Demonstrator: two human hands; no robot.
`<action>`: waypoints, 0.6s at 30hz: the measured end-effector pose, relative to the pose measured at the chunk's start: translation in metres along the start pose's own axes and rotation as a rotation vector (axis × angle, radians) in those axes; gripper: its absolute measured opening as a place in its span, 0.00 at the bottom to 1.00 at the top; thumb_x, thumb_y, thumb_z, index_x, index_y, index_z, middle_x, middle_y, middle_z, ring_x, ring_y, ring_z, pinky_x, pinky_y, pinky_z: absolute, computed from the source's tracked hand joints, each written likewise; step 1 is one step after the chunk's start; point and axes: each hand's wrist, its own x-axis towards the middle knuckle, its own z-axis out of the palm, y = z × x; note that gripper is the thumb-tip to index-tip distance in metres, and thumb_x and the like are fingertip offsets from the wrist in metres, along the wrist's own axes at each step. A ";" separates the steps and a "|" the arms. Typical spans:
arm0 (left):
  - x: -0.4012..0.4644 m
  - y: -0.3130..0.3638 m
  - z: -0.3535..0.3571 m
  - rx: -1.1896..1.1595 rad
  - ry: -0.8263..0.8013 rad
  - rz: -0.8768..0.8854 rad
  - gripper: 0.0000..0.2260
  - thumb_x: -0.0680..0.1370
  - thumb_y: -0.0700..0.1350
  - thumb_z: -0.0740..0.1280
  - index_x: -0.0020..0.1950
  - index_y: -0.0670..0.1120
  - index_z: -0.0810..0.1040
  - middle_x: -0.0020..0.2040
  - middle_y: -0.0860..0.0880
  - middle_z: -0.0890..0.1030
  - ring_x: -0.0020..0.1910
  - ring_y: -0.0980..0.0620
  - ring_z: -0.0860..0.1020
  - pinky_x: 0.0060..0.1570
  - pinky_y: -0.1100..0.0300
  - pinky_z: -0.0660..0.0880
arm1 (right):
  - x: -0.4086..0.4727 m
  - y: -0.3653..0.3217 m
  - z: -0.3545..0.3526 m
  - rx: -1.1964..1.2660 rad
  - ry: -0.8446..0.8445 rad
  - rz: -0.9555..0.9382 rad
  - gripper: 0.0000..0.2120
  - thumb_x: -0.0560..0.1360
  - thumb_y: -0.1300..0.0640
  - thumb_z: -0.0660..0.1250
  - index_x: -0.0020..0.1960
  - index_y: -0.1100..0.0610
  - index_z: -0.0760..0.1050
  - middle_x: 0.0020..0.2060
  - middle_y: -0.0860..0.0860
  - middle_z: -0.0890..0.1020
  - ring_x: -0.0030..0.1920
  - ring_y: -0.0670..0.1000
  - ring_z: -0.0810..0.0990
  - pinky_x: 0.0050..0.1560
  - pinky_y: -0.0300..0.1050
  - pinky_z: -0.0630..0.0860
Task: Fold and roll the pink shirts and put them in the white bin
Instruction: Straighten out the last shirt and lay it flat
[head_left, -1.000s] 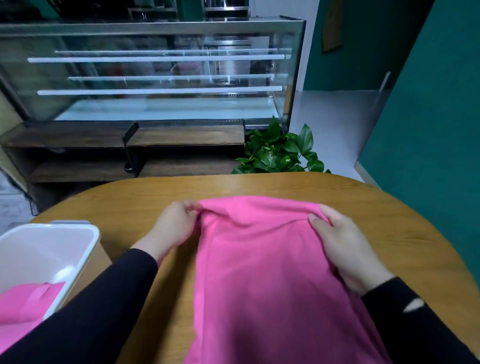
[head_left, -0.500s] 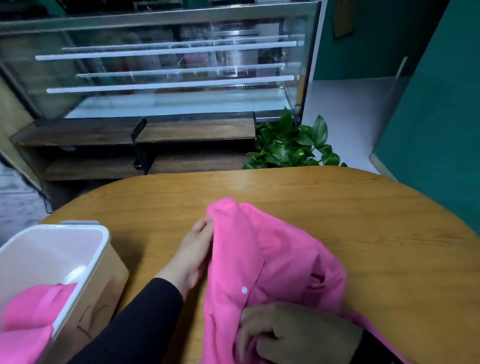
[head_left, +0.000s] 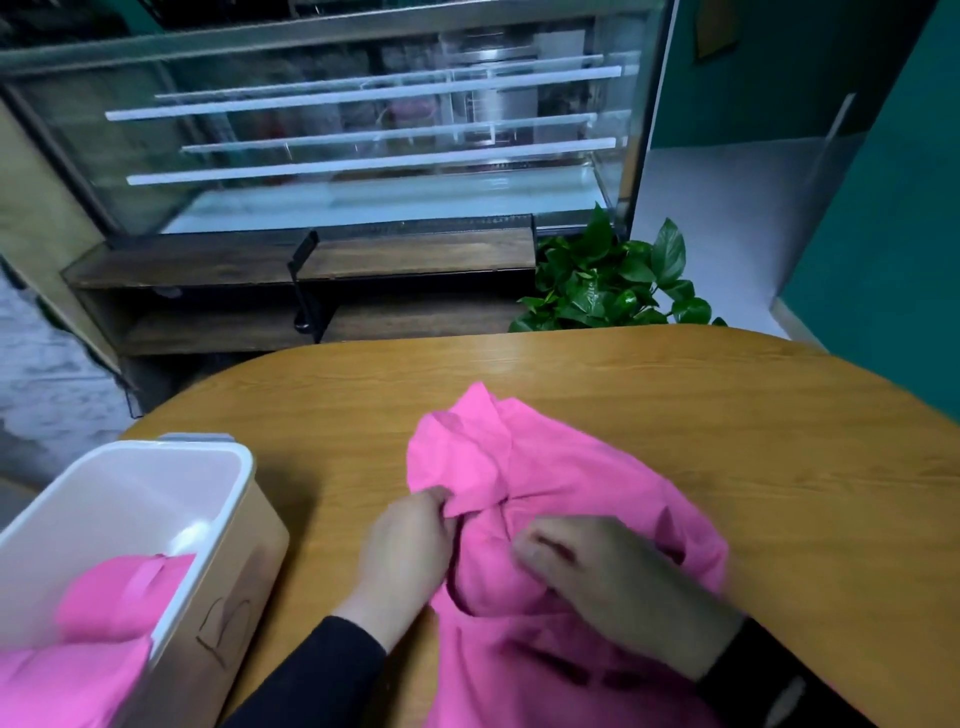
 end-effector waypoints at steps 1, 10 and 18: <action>0.000 -0.006 -0.007 -0.254 0.107 -0.080 0.07 0.80 0.45 0.64 0.52 0.47 0.81 0.46 0.46 0.85 0.48 0.43 0.82 0.44 0.51 0.75 | -0.037 0.036 -0.044 0.038 0.000 0.026 0.08 0.80 0.44 0.64 0.58 0.41 0.76 0.54 0.40 0.81 0.54 0.41 0.79 0.61 0.48 0.74; 0.005 -0.049 -0.044 0.089 0.354 -0.053 0.35 0.73 0.40 0.71 0.77 0.53 0.62 0.72 0.41 0.67 0.68 0.39 0.70 0.62 0.41 0.71 | -0.051 0.109 -0.032 -0.320 -0.071 0.324 0.19 0.74 0.41 0.69 0.62 0.47 0.73 0.60 0.48 0.80 0.62 0.52 0.79 0.61 0.49 0.74; 0.035 0.011 -0.002 0.496 -0.115 0.523 0.19 0.79 0.60 0.57 0.66 0.57 0.75 0.63 0.55 0.78 0.65 0.51 0.75 0.58 0.52 0.71 | -0.068 0.108 -0.072 -0.203 0.190 0.429 0.05 0.77 0.49 0.66 0.49 0.49 0.74 0.46 0.48 0.83 0.49 0.56 0.82 0.44 0.48 0.72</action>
